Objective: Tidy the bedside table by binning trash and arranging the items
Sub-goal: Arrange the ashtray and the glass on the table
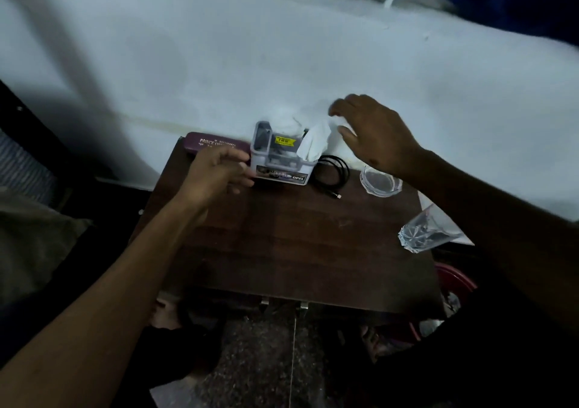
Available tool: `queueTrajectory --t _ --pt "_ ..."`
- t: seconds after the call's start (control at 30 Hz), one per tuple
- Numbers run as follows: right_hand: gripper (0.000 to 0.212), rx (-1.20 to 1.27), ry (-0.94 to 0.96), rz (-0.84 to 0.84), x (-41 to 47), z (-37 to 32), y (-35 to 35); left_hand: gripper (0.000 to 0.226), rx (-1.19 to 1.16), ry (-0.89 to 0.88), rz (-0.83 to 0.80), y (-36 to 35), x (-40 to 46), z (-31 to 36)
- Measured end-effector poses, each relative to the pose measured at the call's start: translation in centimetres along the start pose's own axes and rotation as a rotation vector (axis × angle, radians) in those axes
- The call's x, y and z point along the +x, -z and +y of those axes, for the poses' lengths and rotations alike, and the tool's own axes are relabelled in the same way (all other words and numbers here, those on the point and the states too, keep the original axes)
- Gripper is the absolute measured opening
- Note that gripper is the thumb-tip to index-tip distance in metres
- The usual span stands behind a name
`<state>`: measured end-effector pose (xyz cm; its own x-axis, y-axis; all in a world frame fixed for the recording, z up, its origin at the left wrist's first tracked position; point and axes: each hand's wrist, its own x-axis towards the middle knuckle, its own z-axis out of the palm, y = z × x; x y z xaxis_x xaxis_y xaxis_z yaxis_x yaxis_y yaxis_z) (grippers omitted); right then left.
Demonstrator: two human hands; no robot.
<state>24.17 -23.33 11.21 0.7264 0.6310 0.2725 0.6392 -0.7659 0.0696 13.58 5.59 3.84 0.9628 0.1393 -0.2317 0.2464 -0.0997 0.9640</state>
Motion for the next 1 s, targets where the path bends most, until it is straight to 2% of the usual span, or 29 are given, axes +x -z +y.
queueTrajectory --t 0.1,0.2,0.33,0.4,0.53,0.63,0.73,0.83,0.9,1.0 --pt "0.031 0.079 -0.167 0.091 -5.1 3.7 1.8 0.023 0.067 -0.026 0.065 0.3 -0.3 -0.8" --pt "0.031 0.141 -0.428 0.135 -11.6 8.1 3.7 0.019 0.216 -0.085 0.172 0.8 -0.7 -1.7" --pt "0.037 0.183 -0.849 0.004 -20.6 11.7 4.2 0.029 0.511 -0.135 0.307 1.4 -1.7 -3.5" --pt "0.040 0.220 -0.989 -0.096 -24.0 12.1 3.3 0.034 0.606 -0.114 0.325 1.4 -2.6 -4.8" --pt "0.044 0.375 -0.984 -0.329 -27.0 11.1 1.5 0.038 0.811 -0.094 0.326 0.5 -4.8 -6.5" --pt "0.061 0.539 -0.982 -0.419 -27.0 9.2 0.5 0.043 0.930 -0.125 0.299 -2.1 -6.5 -6.2" --pt "0.070 0.753 -1.091 -0.332 -26.9 6.9 -0.6 0.051 0.935 -0.193 0.204 -7.4 -7.8 -4.7" --pt "0.076 0.871 -1.105 -0.206 -26.7 5.5 -1.7 0.066 0.882 -0.265 0.069 -13.9 -7.9 -3.0" --pt "0.077 0.869 -1.044 -0.162 -26.3 5.1 -2.0 0.074 0.775 -0.287 -0.022 -18.2 -7.7 -1.9" --pt "0.074 0.895 -1.000 -0.087 -25.8 4.7 -2.0 0.085 0.495 -0.238 -0.134 -24.1 -7.6 -0.4"
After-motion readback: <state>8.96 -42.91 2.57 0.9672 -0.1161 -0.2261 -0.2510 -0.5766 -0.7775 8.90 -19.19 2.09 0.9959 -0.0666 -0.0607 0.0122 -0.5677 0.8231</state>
